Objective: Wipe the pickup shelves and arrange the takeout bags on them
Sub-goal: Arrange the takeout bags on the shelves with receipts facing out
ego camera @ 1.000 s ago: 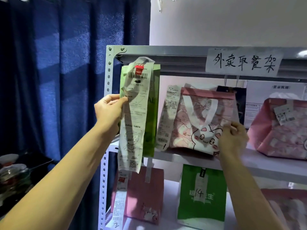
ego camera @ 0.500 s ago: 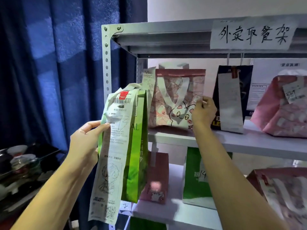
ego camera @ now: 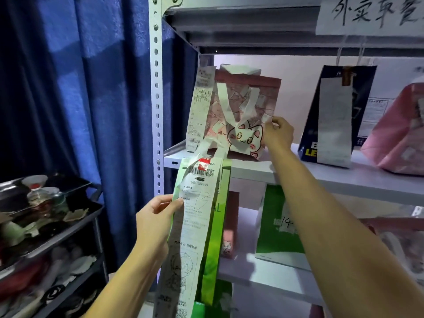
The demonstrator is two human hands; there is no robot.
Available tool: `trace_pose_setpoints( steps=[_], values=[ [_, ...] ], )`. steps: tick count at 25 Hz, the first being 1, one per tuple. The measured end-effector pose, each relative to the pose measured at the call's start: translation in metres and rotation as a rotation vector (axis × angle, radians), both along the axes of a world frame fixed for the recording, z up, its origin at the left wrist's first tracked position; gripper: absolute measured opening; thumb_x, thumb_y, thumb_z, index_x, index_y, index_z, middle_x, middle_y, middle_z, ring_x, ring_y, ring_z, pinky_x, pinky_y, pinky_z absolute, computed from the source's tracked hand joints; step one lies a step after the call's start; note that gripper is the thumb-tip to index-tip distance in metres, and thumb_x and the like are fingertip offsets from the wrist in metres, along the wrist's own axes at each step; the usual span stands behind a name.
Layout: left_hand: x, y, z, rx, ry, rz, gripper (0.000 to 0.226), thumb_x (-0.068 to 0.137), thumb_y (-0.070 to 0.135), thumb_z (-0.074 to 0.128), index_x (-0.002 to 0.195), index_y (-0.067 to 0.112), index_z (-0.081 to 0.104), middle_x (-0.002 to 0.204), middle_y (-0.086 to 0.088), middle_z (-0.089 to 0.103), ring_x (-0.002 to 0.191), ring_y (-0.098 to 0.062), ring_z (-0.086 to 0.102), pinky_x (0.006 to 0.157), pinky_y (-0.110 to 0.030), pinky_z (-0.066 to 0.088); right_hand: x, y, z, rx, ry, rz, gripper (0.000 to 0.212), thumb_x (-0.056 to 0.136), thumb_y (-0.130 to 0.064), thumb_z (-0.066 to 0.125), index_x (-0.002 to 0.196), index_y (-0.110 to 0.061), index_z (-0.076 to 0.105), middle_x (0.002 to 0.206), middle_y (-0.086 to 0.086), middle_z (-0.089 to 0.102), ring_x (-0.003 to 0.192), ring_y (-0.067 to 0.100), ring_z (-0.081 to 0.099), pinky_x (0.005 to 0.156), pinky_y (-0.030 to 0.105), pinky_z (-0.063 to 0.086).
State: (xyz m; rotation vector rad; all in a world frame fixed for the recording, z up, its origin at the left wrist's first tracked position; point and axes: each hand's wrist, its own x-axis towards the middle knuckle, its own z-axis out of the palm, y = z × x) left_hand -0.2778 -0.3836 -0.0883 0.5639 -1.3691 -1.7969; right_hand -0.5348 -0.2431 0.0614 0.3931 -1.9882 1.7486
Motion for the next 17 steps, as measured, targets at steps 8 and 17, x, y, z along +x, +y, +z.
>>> trace_pose_setpoints(
  steps=[8,17],
  values=[
    [0.003,0.026,-0.028,0.035,-0.045,-0.035,0.005,0.082,0.009,0.077,0.085,0.013,0.077,0.091,-0.007,0.078,0.101,-0.030,0.070,0.098,-0.047,0.053,0.036,0.026,-0.019,-0.105,-0.068,0.013,0.026,0.097,-0.018,0.052,0.120,-0.017,0.064,0.116,-0.003,0.067,0.096,0.011,0.060,0.082,0.023,0.046],
    [0.001,0.065,-0.087,0.059,-0.131,-0.144,0.005,0.083,0.008,0.075,0.087,0.011,0.075,0.089,-0.006,0.077,0.097,-0.029,0.071,0.094,-0.049,0.055,0.165,0.073,-0.181,-0.095,-0.050,0.129,0.014,0.100,-0.019,0.057,0.111,-0.024,0.063,0.105,-0.010,0.066,0.096,-0.002,0.062,0.082,0.012,0.052]
  ],
)
